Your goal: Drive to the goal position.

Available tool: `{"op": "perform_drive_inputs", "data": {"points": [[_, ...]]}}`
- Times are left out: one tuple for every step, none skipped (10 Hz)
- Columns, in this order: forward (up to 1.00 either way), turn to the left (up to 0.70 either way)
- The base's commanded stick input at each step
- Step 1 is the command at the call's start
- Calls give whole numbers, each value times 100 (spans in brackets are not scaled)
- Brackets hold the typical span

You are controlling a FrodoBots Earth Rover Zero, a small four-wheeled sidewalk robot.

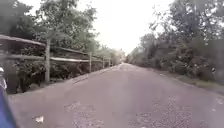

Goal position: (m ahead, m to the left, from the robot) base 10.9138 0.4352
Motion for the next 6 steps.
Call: {"op": "perform_drive_inputs", "data": {"points": [[70, 0], [70, 0], [70, 0], [70, 0], [70, 0], [70, -7]]}}
